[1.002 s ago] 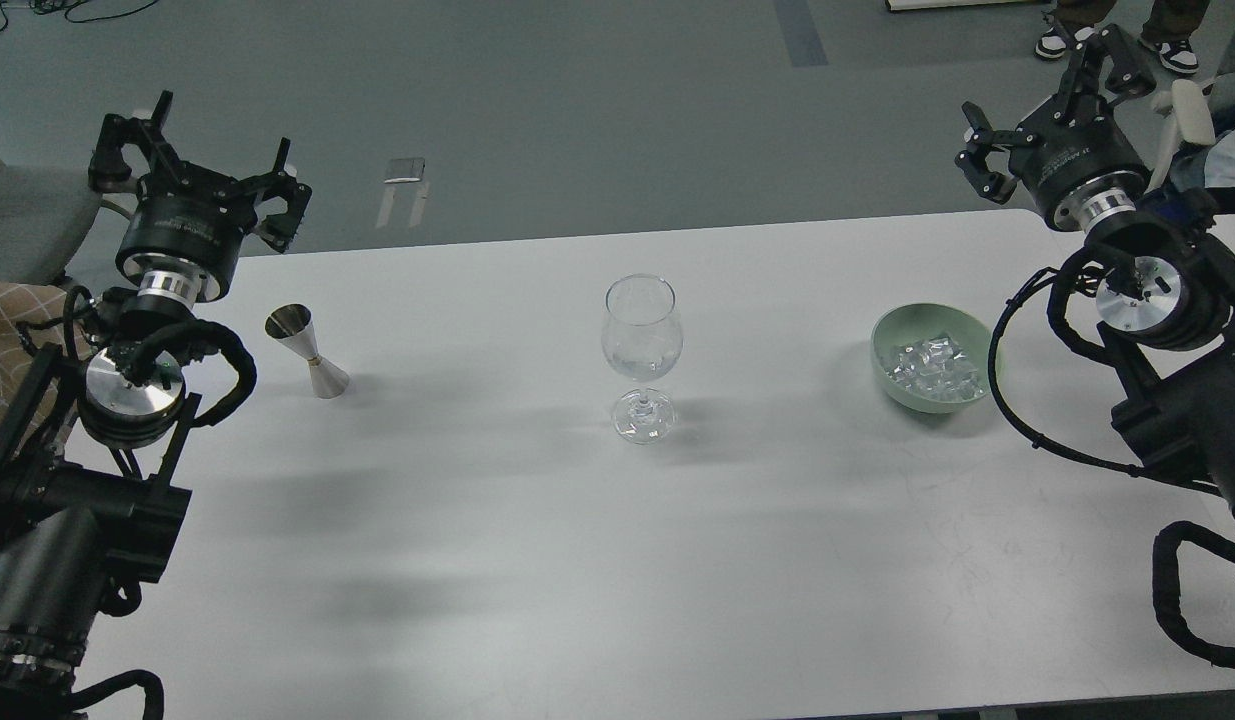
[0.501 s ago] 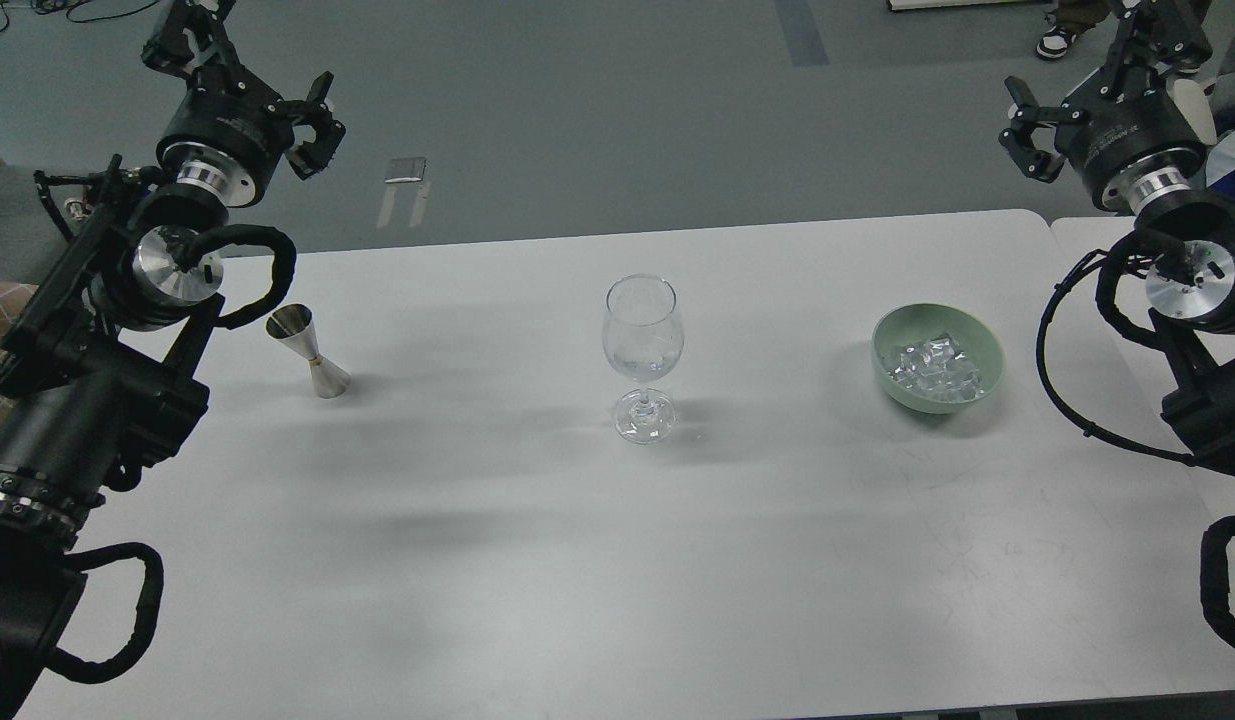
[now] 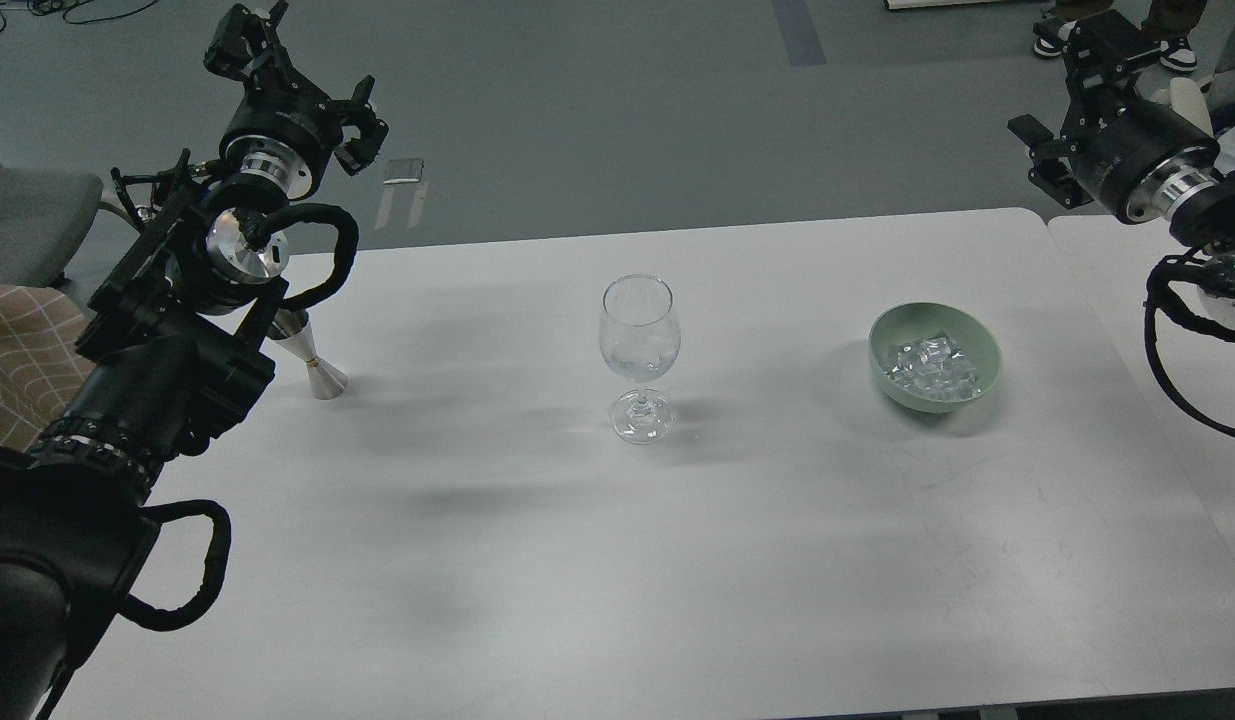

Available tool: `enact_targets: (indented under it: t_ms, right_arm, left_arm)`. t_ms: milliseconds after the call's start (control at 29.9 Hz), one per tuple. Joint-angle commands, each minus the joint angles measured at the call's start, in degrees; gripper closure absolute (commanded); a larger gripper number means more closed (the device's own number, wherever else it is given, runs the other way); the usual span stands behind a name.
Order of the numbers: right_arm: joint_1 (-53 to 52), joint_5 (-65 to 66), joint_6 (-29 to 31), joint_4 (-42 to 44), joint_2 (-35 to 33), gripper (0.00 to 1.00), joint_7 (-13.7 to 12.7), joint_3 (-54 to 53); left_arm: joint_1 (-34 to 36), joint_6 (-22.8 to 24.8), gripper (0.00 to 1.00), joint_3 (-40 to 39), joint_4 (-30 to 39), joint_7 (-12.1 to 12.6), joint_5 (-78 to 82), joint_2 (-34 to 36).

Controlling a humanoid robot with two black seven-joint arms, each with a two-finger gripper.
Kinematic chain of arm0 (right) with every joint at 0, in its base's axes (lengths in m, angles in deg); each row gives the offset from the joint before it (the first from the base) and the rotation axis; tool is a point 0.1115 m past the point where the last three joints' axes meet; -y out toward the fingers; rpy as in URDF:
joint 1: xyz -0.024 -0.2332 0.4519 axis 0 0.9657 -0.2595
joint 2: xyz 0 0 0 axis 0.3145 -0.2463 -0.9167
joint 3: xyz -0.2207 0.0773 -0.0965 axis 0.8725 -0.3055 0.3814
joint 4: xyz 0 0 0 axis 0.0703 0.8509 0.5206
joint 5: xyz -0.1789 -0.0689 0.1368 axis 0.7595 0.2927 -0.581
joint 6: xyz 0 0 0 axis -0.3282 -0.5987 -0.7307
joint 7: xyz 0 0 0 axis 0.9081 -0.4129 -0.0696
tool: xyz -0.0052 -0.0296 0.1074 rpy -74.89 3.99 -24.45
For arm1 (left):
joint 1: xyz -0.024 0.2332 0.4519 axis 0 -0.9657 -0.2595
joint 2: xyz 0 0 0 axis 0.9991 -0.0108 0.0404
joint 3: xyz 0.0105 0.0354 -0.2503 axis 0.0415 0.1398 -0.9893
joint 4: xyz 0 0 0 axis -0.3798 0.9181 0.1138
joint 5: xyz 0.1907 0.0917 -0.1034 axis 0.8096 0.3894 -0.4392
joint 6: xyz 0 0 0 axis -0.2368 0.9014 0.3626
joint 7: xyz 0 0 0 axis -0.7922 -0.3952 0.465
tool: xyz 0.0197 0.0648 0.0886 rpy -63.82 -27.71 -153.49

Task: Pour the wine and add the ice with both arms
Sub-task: 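Raise the open left gripper up and away from the jigger, then swing the right gripper over and down into the green ice bowl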

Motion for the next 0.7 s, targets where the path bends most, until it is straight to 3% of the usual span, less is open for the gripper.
enact_targets:
  t_ms: [0,100,234,668]
  right_arm:
    - [-2.0,6.8,0.0,-1.4,-2.6,0.0,-0.1,1.9]
    - [-3.8,13.6,0.0,-3.0,-3.8,0.0,0.0,4.1]
    - [-6.8,25.5,0.2,-5.2,-7.2,0.0,0.1,8.0]
    - [-12.8,37.6,0.4,-13.8,-12.9,0.02,0.8,29.6]
  left_arm:
    - [0.3,1.6,0.02,0.2,-0.1,1.9,0.0,0.2]
    - [0.2,3.2,0.03,0.3,-0.1,3.9,0.1,0.0]
    - [-0.3,8.1,0.04,-0.2,-0.6,3.4,-0.1,0.0]
    - [-0.5,7.1,0.02,-0.7,-0.5,2.5,-0.4,-0.2]
